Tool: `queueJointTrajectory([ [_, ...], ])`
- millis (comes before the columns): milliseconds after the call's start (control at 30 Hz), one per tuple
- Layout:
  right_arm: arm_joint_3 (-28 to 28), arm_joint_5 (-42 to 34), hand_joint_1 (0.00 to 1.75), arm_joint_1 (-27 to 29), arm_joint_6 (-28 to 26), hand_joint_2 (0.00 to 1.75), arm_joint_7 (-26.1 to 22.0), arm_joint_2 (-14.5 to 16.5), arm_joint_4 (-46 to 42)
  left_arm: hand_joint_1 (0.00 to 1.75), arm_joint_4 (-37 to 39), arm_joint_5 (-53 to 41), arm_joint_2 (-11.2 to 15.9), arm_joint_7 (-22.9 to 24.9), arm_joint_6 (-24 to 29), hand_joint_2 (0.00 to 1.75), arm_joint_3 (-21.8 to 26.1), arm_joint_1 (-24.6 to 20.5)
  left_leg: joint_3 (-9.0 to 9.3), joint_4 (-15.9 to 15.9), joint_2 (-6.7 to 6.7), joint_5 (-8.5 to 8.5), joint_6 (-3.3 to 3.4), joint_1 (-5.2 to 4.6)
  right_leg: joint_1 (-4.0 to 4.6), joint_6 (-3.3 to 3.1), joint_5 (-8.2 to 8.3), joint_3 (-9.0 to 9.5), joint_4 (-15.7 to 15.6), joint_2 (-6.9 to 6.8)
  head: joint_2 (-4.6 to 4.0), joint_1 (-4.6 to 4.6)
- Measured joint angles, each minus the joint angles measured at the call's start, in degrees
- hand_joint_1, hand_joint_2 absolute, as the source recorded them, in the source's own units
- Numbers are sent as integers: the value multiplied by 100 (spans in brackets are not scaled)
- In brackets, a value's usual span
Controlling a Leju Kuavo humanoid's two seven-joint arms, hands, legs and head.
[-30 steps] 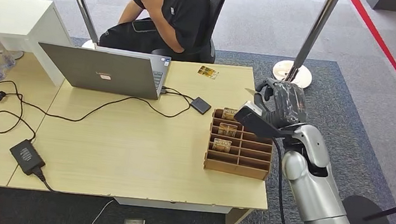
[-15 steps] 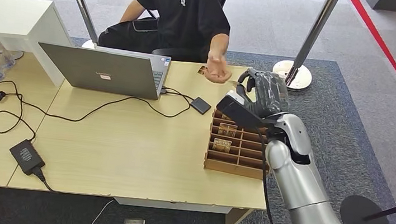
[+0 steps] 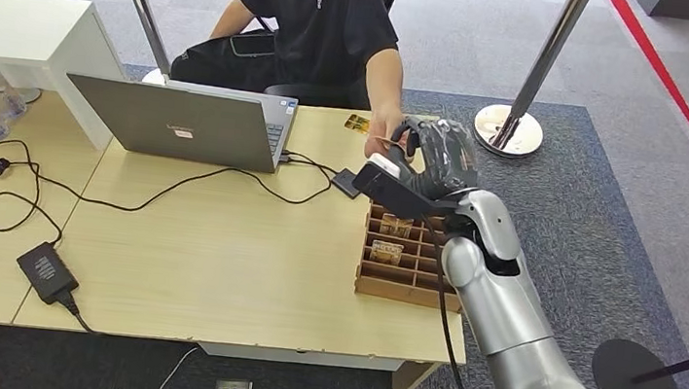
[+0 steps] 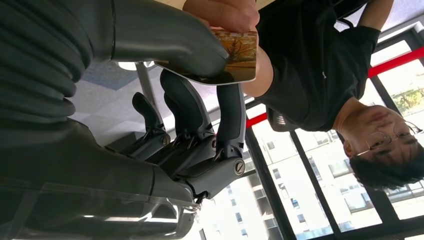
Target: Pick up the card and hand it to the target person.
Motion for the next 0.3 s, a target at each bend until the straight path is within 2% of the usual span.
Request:
queueJointTrajectory([
  [33,5,10,137,0,-8,175,3,5,19,0,0,-5,0,0,0,0,-3,0,0,0,0,0,0,0,0,0,0,0,0,0,1,-1],
  [100,10,23,119,-1,-20,175,13,8,57,0,0,-15,0,0,0,0,-12,0,0,0,0,0,0,0,0,0,0,0,0,0,1,0],
  [167,13,29,51,-1,-27,175,19,8,98,0,0,-20,-1,0,-1,0,-18,-1,0,0,0,0,0,0,0,0,0,-1,0,0,1,0],
  [233,16,30,0,-1,-31,175,24,8,133,0,0,-25,-1,0,-2,0,-20,-2,0,0,0,0,0,0,0,0,0,-1,0,0,2,0],
  [300,25,31,0,-1,-35,175,33,7,156,0,0,-28,-1,0,-5,0,-22,-2,0,0,0,0,0,0,0,0,0,-1,0,0,1,0],
])
